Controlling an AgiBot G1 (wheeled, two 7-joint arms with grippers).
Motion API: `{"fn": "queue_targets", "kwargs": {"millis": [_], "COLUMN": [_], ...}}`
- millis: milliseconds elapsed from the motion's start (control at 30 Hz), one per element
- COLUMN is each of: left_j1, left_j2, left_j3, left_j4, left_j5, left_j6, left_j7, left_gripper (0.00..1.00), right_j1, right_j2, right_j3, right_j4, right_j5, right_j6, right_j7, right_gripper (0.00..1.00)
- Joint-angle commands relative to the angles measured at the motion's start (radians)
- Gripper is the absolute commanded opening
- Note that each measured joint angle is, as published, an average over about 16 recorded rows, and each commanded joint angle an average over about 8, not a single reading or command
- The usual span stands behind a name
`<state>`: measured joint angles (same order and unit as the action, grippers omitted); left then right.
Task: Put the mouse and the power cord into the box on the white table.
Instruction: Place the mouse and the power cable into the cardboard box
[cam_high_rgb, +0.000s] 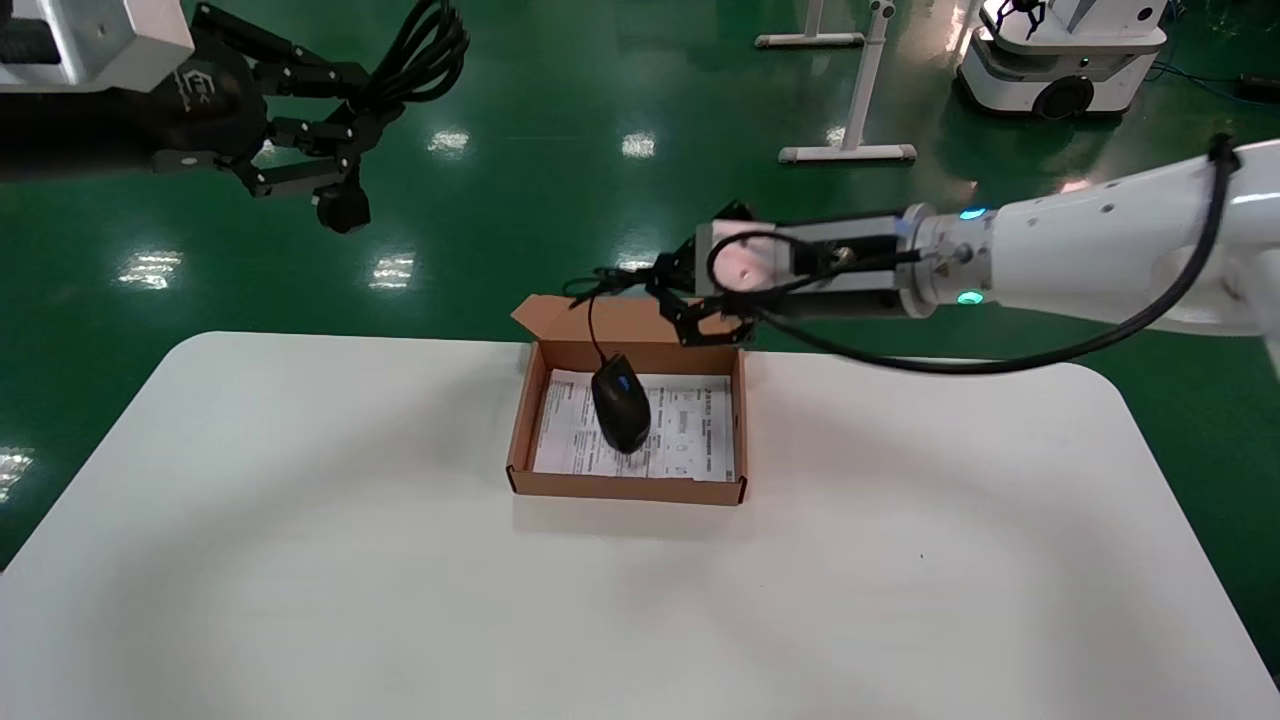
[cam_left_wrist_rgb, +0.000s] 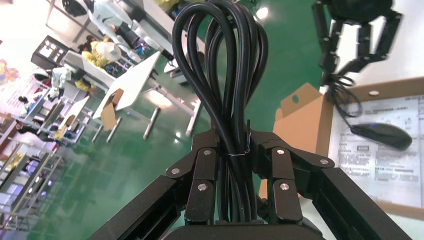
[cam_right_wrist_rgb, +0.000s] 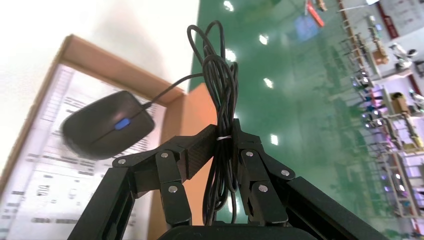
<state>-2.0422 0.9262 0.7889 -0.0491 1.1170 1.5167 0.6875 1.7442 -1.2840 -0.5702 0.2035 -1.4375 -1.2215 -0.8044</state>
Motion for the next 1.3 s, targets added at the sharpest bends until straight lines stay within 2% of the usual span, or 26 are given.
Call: {"fn": "queue_targets", "kwargs": {"millis": [33,367,400,633,667,1067,1300], "left_j1": [0.002,0.003,0.002,0.007,0.009,0.040,0.080], "left_j2": [-0.001,-0.012,-0.013,-0.014,-0.012,0.036,0.119], "left_j3": [0.001,0.014,0.015,0.023,0.025,0.045,0.040], "left_j4": [0.010,0.030,0.031,0.038,0.039,0.053,0.066], "left_j5": [0.002,0.020,0.022,0.033,0.036,0.065,0.058], "left_j6": [-0.002,0.001,0.002,0.007,0.007,-0.028,-0.164], "left_j7": [0.005,0.016,0.017,0.019,0.018,-0.008,-0.019], "left_gripper": [0.00,0.00,0.00,0.00,0.00,0.00,0.00], "right_j1": [-0.010,-0.087,-0.092,-0.106,-0.107,-0.104,-0.040], "right_j2": [-0.013,-0.062,-0.064,-0.068,-0.067,-0.050,0.062], "right_j3": [-0.006,-0.052,-0.057,-0.088,-0.092,-0.115,-0.092], "right_j4": [0.000,-0.003,-0.001,0.026,0.031,0.062,0.020], "right_j5": [-0.007,-0.057,-0.059,-0.071,-0.072,-0.054,-0.032], "right_j6": [0.005,0.050,0.054,0.077,0.080,0.092,0.103], "right_j7": [-0.005,-0.003,0.003,0.056,0.062,0.093,0.101], "right_gripper": [0.00,0.00,0.06,0.92,0.99,1.00,1.00]}}
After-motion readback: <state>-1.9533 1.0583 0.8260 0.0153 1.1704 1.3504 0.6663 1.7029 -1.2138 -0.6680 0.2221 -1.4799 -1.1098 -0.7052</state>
